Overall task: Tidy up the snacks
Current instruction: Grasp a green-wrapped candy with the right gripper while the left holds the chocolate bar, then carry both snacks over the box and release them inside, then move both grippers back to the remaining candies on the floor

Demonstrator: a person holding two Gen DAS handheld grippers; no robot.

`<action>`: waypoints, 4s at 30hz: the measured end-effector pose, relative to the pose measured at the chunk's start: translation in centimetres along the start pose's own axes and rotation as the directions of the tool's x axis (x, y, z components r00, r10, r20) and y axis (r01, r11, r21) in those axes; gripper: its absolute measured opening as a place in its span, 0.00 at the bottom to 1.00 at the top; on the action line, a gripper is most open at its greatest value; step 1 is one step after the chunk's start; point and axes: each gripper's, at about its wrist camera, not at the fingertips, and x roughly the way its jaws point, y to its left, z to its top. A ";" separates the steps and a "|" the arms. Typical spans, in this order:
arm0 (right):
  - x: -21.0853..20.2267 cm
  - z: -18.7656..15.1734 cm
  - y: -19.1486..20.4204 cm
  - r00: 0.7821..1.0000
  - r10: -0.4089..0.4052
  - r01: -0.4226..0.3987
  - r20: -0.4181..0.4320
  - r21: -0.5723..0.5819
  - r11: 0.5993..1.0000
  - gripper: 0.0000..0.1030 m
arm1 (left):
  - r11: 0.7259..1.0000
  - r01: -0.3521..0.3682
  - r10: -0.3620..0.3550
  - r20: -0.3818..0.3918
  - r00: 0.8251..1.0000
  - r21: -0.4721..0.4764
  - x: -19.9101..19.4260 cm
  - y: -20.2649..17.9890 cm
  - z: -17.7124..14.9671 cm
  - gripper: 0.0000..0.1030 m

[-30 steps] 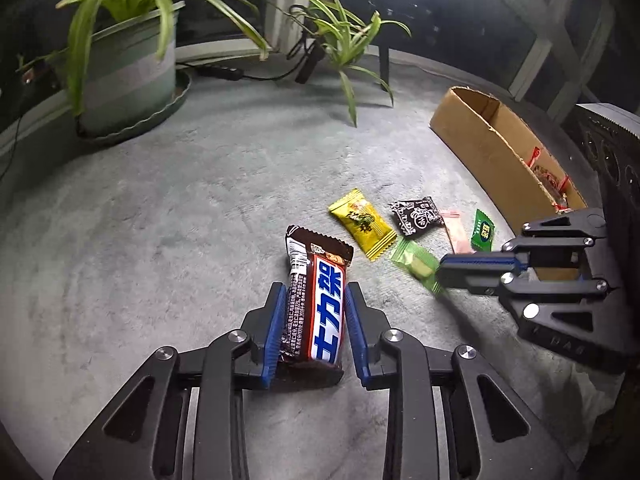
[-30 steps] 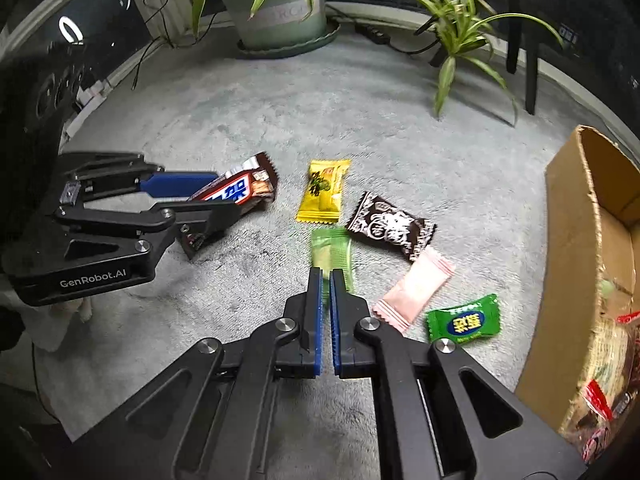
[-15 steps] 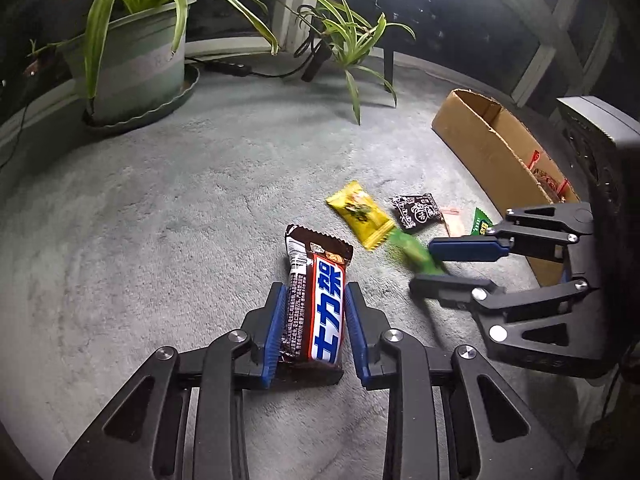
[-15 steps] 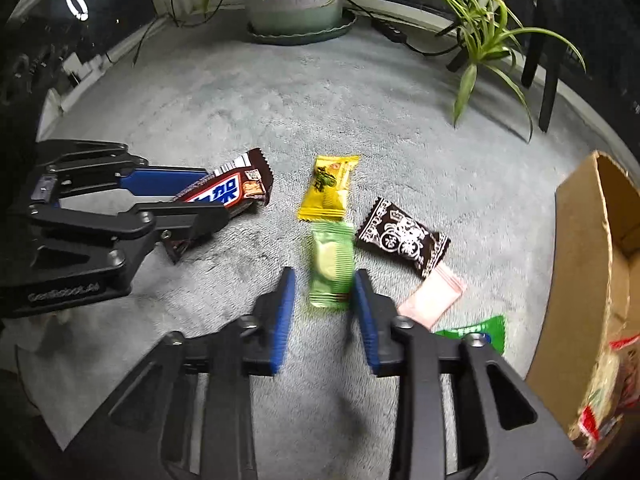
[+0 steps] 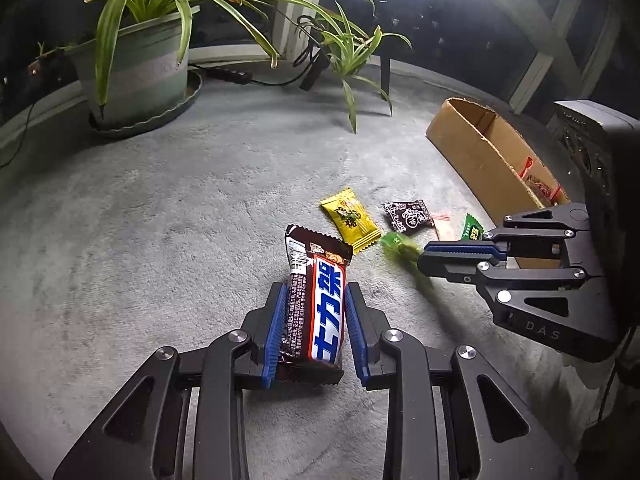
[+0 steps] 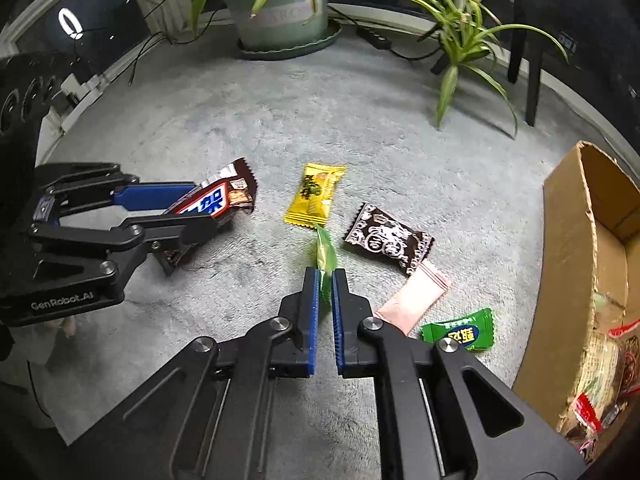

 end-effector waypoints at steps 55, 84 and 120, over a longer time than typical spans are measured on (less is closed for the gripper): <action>-15.2 -7.5 -18.9 0.972 -0.161 0.099 0.170 0.324 0.941 0.05 | 0.966 0.211 -0.224 0.073 0.972 0.151 3.0 -19.2 8.5 0.27; -18.0 -5.8 -11.1 0.942 -0.151 0.050 0.299 0.320 0.946 0.95 | 0.997 0.075 -0.073 0.122 0.990 -0.015 -1.8 -7.0 5.8 0.27; 3.2 4.2 -8.1 0.984 0.179 -0.162 -0.001 0.429 0.889 0.33 | 1.000 0.016 -0.016 -0.006 1.000 -0.002 4.3 -3.3 5.0 0.27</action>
